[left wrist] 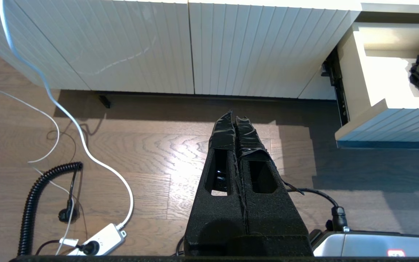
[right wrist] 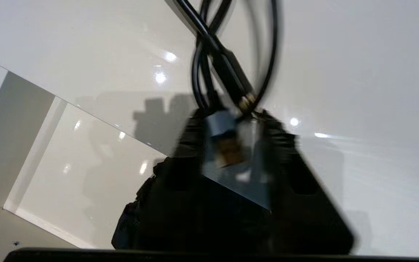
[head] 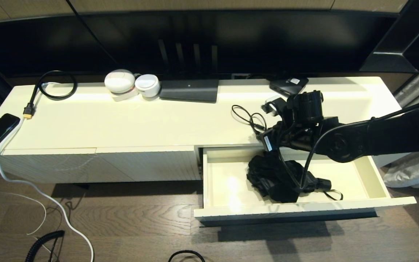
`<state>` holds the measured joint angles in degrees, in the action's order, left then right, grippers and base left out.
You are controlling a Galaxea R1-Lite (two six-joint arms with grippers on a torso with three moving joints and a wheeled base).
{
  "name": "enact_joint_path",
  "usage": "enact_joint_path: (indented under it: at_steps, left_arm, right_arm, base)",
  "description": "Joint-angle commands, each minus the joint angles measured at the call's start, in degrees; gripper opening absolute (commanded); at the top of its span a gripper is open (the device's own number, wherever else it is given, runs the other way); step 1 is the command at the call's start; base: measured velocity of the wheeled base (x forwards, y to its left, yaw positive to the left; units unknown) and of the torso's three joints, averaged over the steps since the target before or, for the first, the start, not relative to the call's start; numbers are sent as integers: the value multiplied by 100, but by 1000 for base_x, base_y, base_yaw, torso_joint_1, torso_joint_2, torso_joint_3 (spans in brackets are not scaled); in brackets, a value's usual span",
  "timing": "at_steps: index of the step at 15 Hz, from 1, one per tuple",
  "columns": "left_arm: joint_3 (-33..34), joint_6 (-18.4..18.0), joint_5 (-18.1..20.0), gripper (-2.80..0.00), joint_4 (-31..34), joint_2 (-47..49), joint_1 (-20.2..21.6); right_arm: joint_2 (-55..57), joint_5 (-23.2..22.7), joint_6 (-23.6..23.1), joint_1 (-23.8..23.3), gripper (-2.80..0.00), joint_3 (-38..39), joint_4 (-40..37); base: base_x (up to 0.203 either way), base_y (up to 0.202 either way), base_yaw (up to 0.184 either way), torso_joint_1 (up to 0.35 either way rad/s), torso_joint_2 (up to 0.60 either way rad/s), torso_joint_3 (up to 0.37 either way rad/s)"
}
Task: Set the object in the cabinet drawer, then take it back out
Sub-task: Put the data cable in the drawer
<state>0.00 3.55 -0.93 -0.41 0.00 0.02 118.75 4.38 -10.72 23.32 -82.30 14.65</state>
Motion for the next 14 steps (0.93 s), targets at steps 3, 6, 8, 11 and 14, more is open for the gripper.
enact_joint_path:
  at_steps: [3,6,8,11,14]
  left_arm:
    - [0,6,-4,-280,-2,0,-2]
    - [0,6,-4,-280,-2,0,5]
    - [0,6,-4,-280,-2,0,2]
    - [0,6,-4,-280,-9,0,4]
    - [0,6,-4,-280,-2,0,-2]
  right_arm:
    - [-108,12,-18,50,-280,-14,20]
    - [-314,72,-53,61,-280,-6,-6]
    - [-421,73,-78,59,-280,47,-2]
    - [-773,81,-96,55,-280,258,-12]
    - [-1283,106,-196,36,-280,706,-26]
  base:
    - [0,0,0,0,0,0]
    - [0,0,0,0,0,0]
    - [0,0,0,0,0,0]
    - [0,0,0,0,0,0]
    - [0,0,0,0,0,0]
